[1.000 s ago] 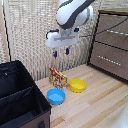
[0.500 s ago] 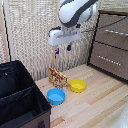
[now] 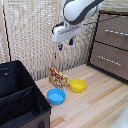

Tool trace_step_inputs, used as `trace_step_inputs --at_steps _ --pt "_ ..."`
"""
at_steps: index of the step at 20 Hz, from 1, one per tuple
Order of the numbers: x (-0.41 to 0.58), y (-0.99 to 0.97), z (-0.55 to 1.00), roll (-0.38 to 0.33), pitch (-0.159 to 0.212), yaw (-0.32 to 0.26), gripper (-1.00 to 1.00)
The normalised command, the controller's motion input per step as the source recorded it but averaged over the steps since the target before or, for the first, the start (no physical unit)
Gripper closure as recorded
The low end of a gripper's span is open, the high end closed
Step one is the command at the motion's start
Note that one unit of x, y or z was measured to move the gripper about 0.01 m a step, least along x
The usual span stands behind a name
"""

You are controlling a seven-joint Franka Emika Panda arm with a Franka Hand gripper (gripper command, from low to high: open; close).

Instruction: Locate and clasp the grip of the topmost drawer. Steadily and circumspectly yank the drawer open. Discover and seize the nutrition bar using your clamp. Deposit the nutrition bar in the accessible drawer. Unclench the nutrition bar.

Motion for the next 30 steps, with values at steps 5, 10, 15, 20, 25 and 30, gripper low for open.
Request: trace_step_inputs --at_steps 5,10,15,20,25,30 --pt "-0.005 -0.19 0.03 -0.280 -0.036 0.153 -1.00" --pt "0.000 -0.16 0.03 -0.313 0.003 0.128 -1.00" --pt "0.091 -0.06 0.12 -0.348 0.051 0.030 -1.00" --pt "0.082 0.00 0.18 -0.358 0.040 0.027 -1.00" --pt "0.208 0.05 0.21 -0.366 0.041 0.000 -1.00" --pt "0.069 0.12 0.12 -0.375 0.047 0.018 -1.00"
